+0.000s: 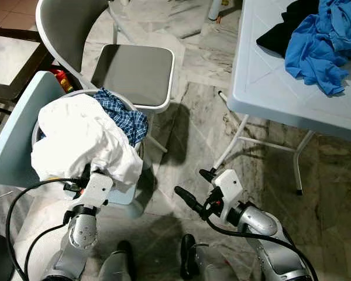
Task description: Hang hanger
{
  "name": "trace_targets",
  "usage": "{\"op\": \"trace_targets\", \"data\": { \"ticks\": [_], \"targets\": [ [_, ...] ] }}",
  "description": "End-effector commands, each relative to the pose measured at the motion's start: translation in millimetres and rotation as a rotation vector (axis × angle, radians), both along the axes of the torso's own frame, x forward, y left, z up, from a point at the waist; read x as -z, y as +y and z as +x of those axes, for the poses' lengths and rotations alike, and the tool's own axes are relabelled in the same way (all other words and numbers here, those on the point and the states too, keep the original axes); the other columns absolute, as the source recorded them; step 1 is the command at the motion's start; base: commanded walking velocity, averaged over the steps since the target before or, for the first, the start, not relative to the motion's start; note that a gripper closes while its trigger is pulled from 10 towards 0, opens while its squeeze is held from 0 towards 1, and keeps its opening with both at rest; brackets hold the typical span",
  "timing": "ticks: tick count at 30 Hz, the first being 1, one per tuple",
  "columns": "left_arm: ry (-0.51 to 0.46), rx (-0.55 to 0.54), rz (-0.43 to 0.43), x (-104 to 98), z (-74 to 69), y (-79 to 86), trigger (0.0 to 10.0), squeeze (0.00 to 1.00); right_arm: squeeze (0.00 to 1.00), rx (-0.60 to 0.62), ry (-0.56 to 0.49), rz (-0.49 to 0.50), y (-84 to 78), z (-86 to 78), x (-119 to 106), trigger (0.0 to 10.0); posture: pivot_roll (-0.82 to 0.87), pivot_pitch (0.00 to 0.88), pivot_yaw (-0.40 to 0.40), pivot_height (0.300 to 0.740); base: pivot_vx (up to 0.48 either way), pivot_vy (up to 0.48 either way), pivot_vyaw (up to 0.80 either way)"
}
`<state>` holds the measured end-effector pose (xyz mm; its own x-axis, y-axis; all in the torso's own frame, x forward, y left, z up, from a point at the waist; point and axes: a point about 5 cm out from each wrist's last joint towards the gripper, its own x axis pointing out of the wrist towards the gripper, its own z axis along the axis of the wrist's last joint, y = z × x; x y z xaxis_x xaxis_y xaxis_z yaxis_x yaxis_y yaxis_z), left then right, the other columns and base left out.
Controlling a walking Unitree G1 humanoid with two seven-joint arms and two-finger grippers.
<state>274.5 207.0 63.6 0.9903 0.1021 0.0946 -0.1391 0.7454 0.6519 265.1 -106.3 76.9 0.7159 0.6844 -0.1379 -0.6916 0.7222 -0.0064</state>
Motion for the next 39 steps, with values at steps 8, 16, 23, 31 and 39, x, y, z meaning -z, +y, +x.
{"op": "trace_targets", "data": {
  "ticks": [8,16,23,31,39],
  "targets": [
    [0.016,0.175,0.114,5.5,-4.5,-34.5,10.0,1.0,0.0,-0.01,0.022,-0.007,-0.3,-2.6,6.3,10.0,-0.12,0.316,-0.093,0.74,0.0,0.0,0.0],
    [0.044,0.253,0.053,7.2,-9.0,-58.0,10.0,1.0,0.0,-0.011,0.023,-0.01,-0.5,-3.3,6.9,10.0,-0.12,0.317,-0.095,0.74,0.0,0.0,0.0],
    [-0.063,0.158,-0.018,-21.3,6.9,-49.7,10.0,1.0,0.0,-0.021,0.02,-0.015,0.3,-3.1,7.1,10.0,-0.12,0.316,-0.097,0.74,0.0,0.0,0.0],
    [0.044,0.005,-0.061,-9.4,14.8,-15.8,10.0,1.0,0.0,-0.024,0.019,-0.012,2.5,-3.5,7.2,10.0,-0.12,0.317,-0.095,0.74,0.0,0.0,0.0],
    [0.091,0.029,-0.202,-12.3,26.4,-18.8,10.0,1.0,0.0,-0.027,0.019,-0.009,4.0,-3.8,7.9,10.0,-0.12,0.317,-0.093,0.74,0.0,0.0,0.0]
  ]
}}
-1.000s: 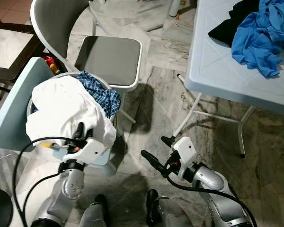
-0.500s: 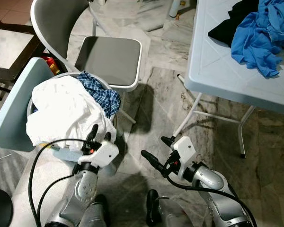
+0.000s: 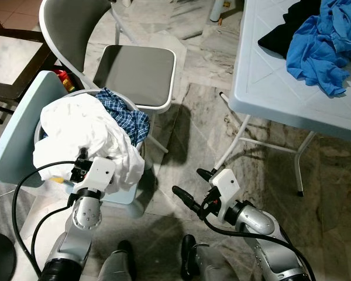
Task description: Hang hanger
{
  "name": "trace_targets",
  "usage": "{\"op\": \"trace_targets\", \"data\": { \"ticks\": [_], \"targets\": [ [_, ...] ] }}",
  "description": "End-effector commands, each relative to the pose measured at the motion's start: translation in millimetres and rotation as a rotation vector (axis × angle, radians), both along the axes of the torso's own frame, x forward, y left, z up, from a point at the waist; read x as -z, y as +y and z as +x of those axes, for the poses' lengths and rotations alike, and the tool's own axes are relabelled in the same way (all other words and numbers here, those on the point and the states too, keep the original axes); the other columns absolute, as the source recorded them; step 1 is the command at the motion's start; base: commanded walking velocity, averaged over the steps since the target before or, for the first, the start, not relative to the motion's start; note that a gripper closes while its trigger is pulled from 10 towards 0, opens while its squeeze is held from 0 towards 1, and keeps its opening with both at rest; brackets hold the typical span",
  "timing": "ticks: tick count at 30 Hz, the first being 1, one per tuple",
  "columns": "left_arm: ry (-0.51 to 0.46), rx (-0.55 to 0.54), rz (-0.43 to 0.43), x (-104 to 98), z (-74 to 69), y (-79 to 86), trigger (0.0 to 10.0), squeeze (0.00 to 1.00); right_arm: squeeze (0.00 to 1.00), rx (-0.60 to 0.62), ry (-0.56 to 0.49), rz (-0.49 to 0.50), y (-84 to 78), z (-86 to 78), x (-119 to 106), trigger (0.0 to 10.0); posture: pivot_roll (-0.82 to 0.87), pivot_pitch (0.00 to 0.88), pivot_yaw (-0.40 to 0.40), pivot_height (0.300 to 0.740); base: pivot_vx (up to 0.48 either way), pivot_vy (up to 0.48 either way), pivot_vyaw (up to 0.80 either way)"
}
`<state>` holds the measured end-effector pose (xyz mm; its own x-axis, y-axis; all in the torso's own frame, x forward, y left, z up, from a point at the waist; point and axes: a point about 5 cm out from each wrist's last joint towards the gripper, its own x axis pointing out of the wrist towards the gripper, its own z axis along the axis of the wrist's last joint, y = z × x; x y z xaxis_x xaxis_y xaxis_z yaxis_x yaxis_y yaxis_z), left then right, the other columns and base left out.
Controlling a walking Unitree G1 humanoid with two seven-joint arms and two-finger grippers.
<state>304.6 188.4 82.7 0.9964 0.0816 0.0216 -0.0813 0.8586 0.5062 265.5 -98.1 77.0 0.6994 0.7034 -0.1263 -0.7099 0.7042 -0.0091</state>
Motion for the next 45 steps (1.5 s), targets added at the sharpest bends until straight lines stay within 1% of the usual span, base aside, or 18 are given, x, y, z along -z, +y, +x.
{"op": "trace_targets", "data": {
  "ticks": [1,6,9,10,11,13,14,17,19,20,23,24,25,27,31,37,39,45],
  "targets": [
    [0.033,0.023,-0.027,5.2,-1.9,-6.6,10.0,1.0,0.0,-0.001,0.027,-0.014,-3.9,-4.1,7.8,10.0,-0.12,0.317,-0.092,0.74,0.0,0.0,0.0],
    [-0.053,0.06,0.078,-5.5,-1.3,-17.1,10.0,1.0,0.0,0.004,0.026,-0.012,-3.6,-4.1,7.7,10.0,-0.12,0.316,-0.088,0.74,0.0,0.0,0.0],
    [-0.157,0.051,0.154,-16.9,-5.7,-24.4,10.0,1.0,0.0,0.006,0.029,-0.012,-4.0,-4.5,8.6,10.0,-0.12,0.316,-0.088,0.74,0.0,0.0,0.0],
    [-0.158,0.056,0.132,-16.8,-6.8,-27.1,10.0,1.0,0.0,0.006,0.028,-0.012,-3.9,-4.5,8.5,10.0,-0.12,0.317,-0.089,0.74,0.0,0.0,0.0],
    [-0.131,0.095,0.056,-13.1,-8.3,-35.8,10.0,1.0,0.0,0.005,0.028,-0.012,-3.5,-4.3,8.5,10.0,-0.12,0.317,-0.089,0.74,0.0,0.0,0.0],
    [-0.111,0.132,0.0,-10.1,-9.0,-43.1,10.0,1.0,0.0,0.004,0.028,-0.011,-3.1,-4.0,8.4,10.0,-0.12,0.317,-0.089,0.74,0.0,0.0,0.0],
    [-0.089,0.15,-0.081,-7.5,-9.6,-49.1,10.0,1.0,0.0,0.003,0.027,-0.011,-2.5,-3.3,8.0,10.0,-0.12,0.317,-0.09,0.74,0.0,0.0,0.0],
    [-0.059,0.145,-0.202,-4.7,-9.2,-54.8,10.0,1.0,0.0,0.0,0.025,-0.011,-2.0,-2.7,7.6,10.0,-0.12,0.316,-0.09,0.74,0.0,0.0,0.0],
    [-0.05,0.136,-0.226,-3.9,-8.7,-55.7,10.0,1.0,0.0,0.0,0.024,-0.011,-2.1,-2.7,7.6,10.0,-0.12,0.316,-0.091,0.74,0.0,0.0,0.0],
    [-0.033,0.104,-0.266,-2.2,-7.7,-55.4,10.0,1.0,0.0,0.001,0.024,-0.012,-2.3,-2.6,7.6,10.0,-0.12,0.316,-0.091,0.74,0.0,0.0,0.0],
    [-0.009,0.049,-0.306,1.3,-6.2,-51.1,10.0,1.0,0.0,0.002,0.024,-0.012,-2.7,-2.8,7.6,10.0,-0.12,0.315,-0.09,0.74,0.0,0.0,0.0],
    [0.023,-0.008,-0.374,7.1,-5.1,-44.5,10.0,0.0,0.0,0.003,0.024,-0.013,-3.1,-3.1,7.7,10.0,-0.12,0.316,-0.089,0.74,0.0,0.0,0.0],
    [0.023,-0.008,-0.374,7.1,-5.1,-44.5,10.0,0.0,0.0,0.003,0.024,-0.013,-3.1,-3.1,7.7,10.0,-0.12,0.316,-0.089,0.74,0.0,0.0,0.0],
    [0.063,-0.066,-0.459,15.4,-4.3,-36.0,10.0,0.0,0.0,0.005,0.024,-0.013,-3.5,-3.1,7.7,10.0,-0.12,0.315,-0.09,0.74,0.0,0.0,0.0],
    [0.093,-0.068,-0.529,21.8,-3.2,-31.8,10.0,0.0,0.0,0.006,0.022,-0.012,-3.7,-2.6,7.2,10.0,-0.13,0.315,-0.089,0.74,0.0,0.0,0.0],
    [0.115,-0.074,-0.566,23.2,0.9,-30.6,10.0,0.0,0.0,0.008,0.02,-0.012,-4.3,-2.0,7.0,10.0,-0.13,0.314,-0.087,0.74,0.0,0.0,0.0],
    [0.055,-0.136,-0.522,17.2,3.9,-17.1,10.0,0.0,0.0,0.009,0.019,-0.012,-4.3,-2.0,7.0,10.0,-0.13,0.313,-0.086,0.74,0.0,0.0,0.0],
    [-0.072,-0.196,-0.424,-2.1,5.5,6.1,10.0,0.0,0.0,0.01,0.021,-0.012,-3.8,-2.5,7.7,10.0,-0.12,0.315,-0.086,0.74,0.0,0.0,0.0]
  ]
}}
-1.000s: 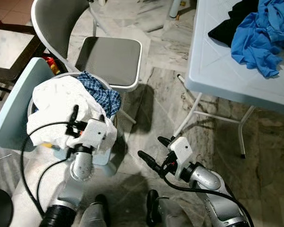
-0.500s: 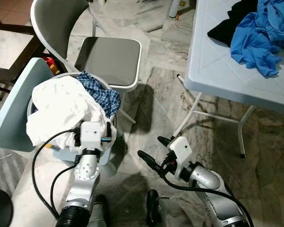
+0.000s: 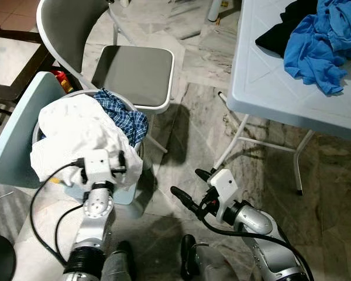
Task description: Hang hanger
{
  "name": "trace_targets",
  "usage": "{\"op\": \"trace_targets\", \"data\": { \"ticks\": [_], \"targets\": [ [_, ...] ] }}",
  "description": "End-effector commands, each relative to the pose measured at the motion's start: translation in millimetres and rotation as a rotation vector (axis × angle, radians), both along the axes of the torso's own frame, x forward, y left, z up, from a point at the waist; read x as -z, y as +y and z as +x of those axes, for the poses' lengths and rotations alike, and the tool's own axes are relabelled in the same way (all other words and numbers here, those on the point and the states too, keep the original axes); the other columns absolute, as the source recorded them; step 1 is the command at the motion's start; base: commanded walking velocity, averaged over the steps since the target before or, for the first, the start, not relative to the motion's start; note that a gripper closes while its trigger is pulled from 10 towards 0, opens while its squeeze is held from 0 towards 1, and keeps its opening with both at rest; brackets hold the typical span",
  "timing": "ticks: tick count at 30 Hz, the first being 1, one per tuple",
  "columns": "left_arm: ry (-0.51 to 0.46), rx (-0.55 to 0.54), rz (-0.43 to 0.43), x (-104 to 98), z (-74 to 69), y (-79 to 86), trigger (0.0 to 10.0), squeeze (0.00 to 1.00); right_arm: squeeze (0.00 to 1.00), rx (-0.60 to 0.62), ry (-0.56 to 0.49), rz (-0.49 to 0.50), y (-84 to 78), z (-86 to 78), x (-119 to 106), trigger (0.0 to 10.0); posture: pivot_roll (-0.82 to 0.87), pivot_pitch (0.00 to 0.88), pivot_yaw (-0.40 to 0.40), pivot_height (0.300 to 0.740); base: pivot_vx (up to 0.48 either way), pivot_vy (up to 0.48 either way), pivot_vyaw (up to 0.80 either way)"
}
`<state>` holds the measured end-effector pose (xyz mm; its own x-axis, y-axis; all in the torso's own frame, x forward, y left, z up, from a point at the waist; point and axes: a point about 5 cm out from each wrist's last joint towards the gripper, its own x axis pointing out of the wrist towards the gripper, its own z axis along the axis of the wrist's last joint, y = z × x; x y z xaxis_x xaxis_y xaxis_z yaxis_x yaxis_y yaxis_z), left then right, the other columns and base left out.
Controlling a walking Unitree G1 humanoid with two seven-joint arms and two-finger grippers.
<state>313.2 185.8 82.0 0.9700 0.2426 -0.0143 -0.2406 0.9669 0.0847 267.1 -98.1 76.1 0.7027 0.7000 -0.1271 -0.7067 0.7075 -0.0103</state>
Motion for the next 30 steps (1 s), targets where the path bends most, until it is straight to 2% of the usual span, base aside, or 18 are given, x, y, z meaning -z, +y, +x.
{"op": "trace_targets", "data": {
  "ticks": [1,5,8,13,16,18,23,27,29,30],
  "targets": [
    [-0.024,-0.043,0.024,-2.8,-3.1,8.7,10.0,0.0,0.0,0.006,0.021,-0.01,-3.8,-4.1,6.7,10.0,-0.12,0.315,-0.086,0.74,0.0,0.0,0.0],
    [-0.091,-0.121,0.066,-17.2,-4.1,26.9,10.0,0.0,0.0,0.002,0.022,-0.011,-2.9,-4.1,7.3,10.0,-0.12,0.314,-0.088,0.74,0.0,0.0,0.0],
    [-0.121,-0.14,0.111,-26.2,-4.4,34.5,10.0,0.0,0.0,-0.003,0.023,-0.011,-2.0,-3.3,7.3,10.0,-0.11,0.314,-0.09,0.74,0.0,0.0,0.0],
    [-0.125,-0.177,0.141,-27.6,-6.8,40.8,10.0,0.0,0.0,-0.01,0.025,-0.013,-1.3,-3.3,7.8,10.0,-0.1,0.315,-0.092,0.74,0.0,0.0,0.0],
    [-0.085,-0.254,0.16,-21.5,-12.2,51.2,10.0,0.0,0.0,-0.011,0.026,-0.014,-1.0,-3.8,8.3,10.0,-0.11,0.315,-0.091,0.74,0.0,0.0,0.0],
    [-0.072,-0.27,0.151,-18.5,-13.6,53.7,10.0,0.0,0.0,-0.011,0.026,-0.014,-1.0,-4.0,8.4,10.0,-0.11,0.315,-0.09,0.74,0.0,0.0,0.0],
    [-0.069,-0.35,0.212,-20.6,-19.0,70.5,10.0,0.0,0.0,-0.004,0.027,-0.017,-3.5,-4.6,9.3,10.0,-0.11,0.315,-0.09,0.74,0.0,0.0,0.0],
    [-0.077,-0.439,0.279,-25.8,-28.1,92.3,10.0,0.0,0.0,-0.004,0.028,-0.02,-3.3,-4.7,9.8,10.0,-0.11,0.313,-0.092,0.74,0.0,0.0,0.0],
    [-0.067,-0.448,0.295,-25.1,-29.1,93.4,10.0,0.0,0.0,-0.007,0.028,-0.021,-2.8,-4.6,9.9,10.0,-0.11,0.312,-0.093,0.74,0.0,0.0,0.0],
    [-0.063,-0.423,0.29,-23.4,-27.4,88.7,10.0,0.0,0.0,-0.009,0.028,-0.021,-2.5,-4.5,9.9,10.0,-0.11,0.312,-0.093,0.74,0.0,0.0,0.0]
  ]
}}
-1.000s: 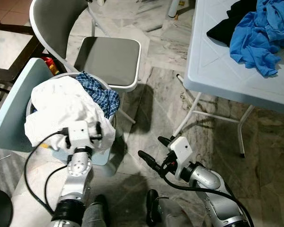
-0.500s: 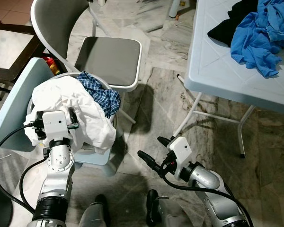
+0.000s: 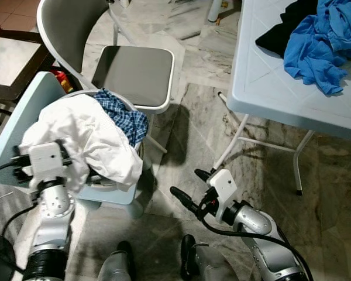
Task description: Hang hanger
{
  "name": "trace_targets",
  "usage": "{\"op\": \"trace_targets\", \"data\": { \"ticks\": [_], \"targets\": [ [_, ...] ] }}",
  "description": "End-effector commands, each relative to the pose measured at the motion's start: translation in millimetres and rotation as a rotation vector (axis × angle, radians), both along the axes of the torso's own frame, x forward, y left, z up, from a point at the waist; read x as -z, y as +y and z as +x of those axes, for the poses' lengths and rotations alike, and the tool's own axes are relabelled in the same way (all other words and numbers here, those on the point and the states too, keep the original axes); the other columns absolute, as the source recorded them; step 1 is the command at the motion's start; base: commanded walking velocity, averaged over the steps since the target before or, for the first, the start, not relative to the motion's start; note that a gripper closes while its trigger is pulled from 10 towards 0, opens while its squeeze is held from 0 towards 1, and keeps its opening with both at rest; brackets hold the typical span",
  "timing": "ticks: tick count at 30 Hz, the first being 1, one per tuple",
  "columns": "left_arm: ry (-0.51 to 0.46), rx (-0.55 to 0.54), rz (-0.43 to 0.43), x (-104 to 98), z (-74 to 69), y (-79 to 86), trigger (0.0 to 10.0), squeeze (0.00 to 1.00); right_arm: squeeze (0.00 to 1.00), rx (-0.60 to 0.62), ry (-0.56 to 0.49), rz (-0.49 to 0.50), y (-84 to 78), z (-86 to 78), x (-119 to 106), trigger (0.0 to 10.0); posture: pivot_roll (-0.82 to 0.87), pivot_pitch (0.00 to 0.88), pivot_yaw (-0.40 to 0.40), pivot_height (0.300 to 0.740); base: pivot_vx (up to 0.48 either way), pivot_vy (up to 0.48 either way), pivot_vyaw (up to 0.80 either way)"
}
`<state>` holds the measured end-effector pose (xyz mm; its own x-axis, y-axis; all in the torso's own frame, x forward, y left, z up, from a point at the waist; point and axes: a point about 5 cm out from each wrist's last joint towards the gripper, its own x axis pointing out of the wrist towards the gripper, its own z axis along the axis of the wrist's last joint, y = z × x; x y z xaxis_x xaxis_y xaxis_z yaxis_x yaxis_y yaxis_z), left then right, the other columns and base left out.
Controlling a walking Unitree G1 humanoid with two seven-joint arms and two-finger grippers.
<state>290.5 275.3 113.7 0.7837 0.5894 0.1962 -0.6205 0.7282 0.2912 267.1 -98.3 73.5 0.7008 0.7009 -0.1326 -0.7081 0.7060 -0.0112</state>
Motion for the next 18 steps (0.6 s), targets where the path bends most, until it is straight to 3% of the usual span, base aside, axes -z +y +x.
{"op": "trace_targets", "data": {
  "ticks": [1,13,18],
  "targets": [
    [0.036,0.001,-0.003,8.8,-3.7,-3.6,10.0,0.0,0.0,-0.008,0.024,-0.016,-2.1,-4.4,7.3,10.0,-0.11,0.312,-0.093,0.74,0.0,0.0,0.0],
    [0.137,0.3,0.004,27.3,17.5,-62.9,10.0,0.0,0.0,-0.006,0.02,-0.021,-3.7,-4.8,6.9,10.0,-0.13,0.314,-0.096,0.74,0.0,0.0,0.0],
    [0.128,0.324,0.019,25.2,19.2,-67.6,10.0,0.0,0.0,0.002,0.02,-0.022,-5.3,-5.8,6.9,10.0,-0.13,0.318,-0.095,0.74,0.0,0.0,0.0]
  ]
}}
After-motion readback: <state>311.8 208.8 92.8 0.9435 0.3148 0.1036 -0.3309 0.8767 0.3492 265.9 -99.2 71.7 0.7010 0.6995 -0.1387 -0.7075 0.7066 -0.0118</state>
